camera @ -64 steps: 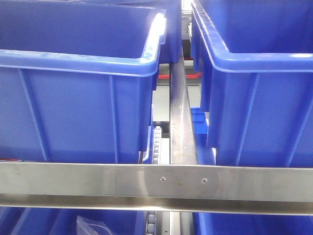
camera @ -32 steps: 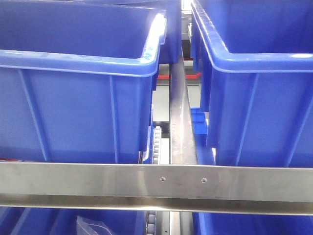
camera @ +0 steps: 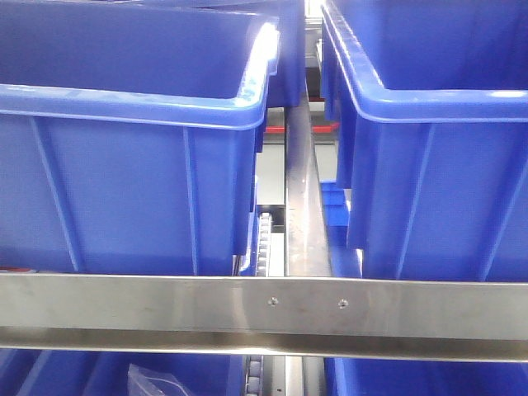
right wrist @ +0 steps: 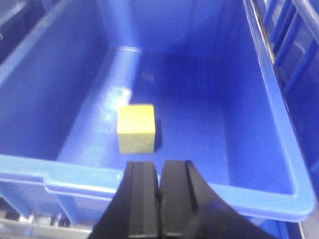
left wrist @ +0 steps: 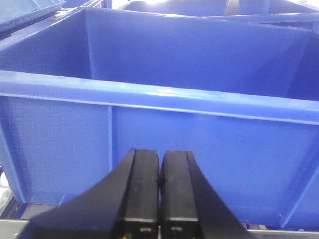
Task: Place yellow foam block on left shelf second layer
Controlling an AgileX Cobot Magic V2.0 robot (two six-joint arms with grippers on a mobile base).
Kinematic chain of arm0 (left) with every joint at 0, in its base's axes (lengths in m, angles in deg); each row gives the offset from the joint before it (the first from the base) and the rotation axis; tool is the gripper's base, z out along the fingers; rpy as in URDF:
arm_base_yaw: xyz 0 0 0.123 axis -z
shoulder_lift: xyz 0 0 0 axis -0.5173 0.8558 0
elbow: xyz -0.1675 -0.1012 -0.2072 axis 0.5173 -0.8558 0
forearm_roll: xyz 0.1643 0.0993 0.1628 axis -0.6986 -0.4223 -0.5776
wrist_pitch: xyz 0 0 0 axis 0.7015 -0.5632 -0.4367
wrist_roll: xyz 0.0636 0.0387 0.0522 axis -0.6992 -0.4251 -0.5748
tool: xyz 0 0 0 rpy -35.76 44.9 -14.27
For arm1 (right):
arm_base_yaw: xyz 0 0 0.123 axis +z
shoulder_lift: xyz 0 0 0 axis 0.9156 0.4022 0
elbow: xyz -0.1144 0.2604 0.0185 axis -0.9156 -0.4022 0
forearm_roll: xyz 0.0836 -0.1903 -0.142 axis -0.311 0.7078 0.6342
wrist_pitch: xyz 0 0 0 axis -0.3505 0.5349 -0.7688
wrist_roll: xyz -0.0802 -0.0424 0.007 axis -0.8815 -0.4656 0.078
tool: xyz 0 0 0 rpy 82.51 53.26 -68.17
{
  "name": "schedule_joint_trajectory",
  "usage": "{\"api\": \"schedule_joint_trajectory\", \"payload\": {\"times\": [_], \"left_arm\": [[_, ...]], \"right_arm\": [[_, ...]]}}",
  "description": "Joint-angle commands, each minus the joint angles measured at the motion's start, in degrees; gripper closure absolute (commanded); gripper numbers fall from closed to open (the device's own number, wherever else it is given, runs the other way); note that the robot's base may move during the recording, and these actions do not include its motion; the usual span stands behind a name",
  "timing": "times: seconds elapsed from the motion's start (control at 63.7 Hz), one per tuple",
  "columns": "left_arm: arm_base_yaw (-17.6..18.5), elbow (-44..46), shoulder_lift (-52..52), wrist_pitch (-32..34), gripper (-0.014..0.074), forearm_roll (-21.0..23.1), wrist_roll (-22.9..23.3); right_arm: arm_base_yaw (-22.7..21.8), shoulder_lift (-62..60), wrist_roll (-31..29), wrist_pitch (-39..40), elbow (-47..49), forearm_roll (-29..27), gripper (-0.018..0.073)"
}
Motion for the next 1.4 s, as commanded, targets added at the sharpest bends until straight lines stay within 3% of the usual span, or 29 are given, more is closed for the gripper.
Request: {"api": "schedule_joint_trajectory", "payload": {"times": [0.0, 0.236, 0.534, 1.382], "left_arm": [[-0.1, -1.48, 0.41, 5.04, 0.046, 0.42, 0.22], [-0.1, -1.48, 0.41, 5.04, 0.046, 0.42, 0.22], [-0.1, -1.48, 0.41, 5.04, 0.046, 0.42, 0.22], [-0.1, -1.48, 0.41, 5.04, 0.046, 0.42, 0.22]], "right_arm": [[-2.91, -0.81, -0.37, 7.92, -0.81, -1.0, 0.0503], [-9.05, -8.85, -3.92, 23.6, -14.77, -7.08, 0.0503], [-9.34, -17.95, -4.56, 36.59, -29.26, -11.01, 0.0503], [-9.34, -18.01, -4.56, 36.27, -29.17, -11.23, 0.0503]]}}
